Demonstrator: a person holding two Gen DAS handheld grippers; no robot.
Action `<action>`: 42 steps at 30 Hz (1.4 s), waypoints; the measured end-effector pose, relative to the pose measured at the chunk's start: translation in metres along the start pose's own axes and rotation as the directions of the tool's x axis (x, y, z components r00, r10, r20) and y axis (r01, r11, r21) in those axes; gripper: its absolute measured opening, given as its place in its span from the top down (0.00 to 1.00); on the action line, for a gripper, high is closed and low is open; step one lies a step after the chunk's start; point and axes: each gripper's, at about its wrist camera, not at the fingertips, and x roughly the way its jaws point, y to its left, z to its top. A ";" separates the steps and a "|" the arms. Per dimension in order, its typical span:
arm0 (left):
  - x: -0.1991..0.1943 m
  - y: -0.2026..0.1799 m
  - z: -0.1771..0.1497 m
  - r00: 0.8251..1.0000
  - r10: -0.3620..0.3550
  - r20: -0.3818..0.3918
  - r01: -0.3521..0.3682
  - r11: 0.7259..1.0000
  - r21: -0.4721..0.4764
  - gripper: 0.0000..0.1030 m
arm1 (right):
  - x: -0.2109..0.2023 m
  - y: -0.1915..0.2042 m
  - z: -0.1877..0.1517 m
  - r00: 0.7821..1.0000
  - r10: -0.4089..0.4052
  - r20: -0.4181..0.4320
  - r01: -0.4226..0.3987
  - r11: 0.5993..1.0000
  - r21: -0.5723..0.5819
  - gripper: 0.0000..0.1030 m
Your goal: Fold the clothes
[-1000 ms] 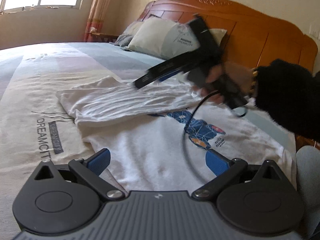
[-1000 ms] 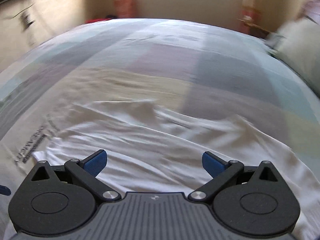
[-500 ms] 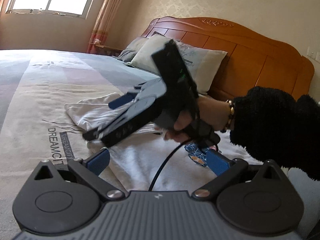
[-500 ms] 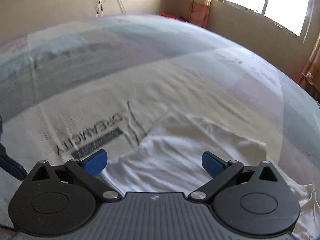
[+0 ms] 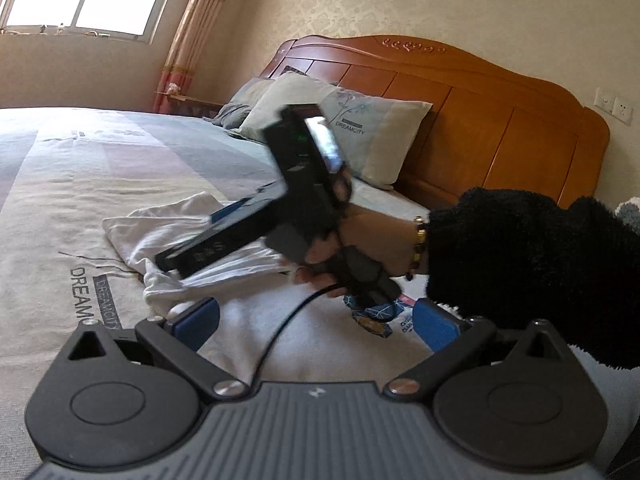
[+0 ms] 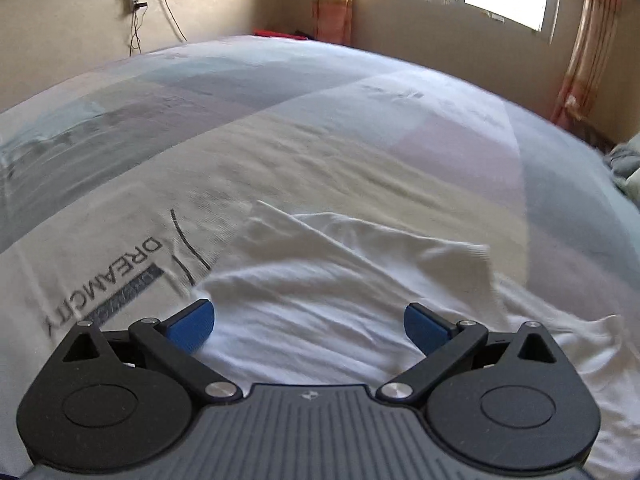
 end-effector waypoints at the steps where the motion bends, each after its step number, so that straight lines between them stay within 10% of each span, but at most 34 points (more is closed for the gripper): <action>1: 0.001 -0.001 0.000 1.000 -0.005 0.000 0.005 1.000 0.003 0.01 | -0.009 -0.007 -0.005 1.000 -0.018 -0.006 0.018 1.000 -0.001 0.00; 10: 0.020 -0.028 0.005 0.998 -0.026 -0.059 0.031 0.996 0.085 0.01 | -0.104 -0.085 -0.102 0.976 -0.177 -0.129 0.194 0.972 0.135 0.00; 20: 0.054 -0.071 0.024 0.981 0.149 -0.122 -0.130 0.980 0.151 0.01 | -0.174 -0.083 -0.190 0.978 -0.151 -0.144 0.189 0.934 0.304 0.00; 42: 0.071 -0.098 0.027 0.977 0.178 -0.120 -0.155 0.972 0.179 0.01 | -0.237 -0.046 -0.255 0.950 -0.273 -0.152 0.313 0.848 0.428 0.00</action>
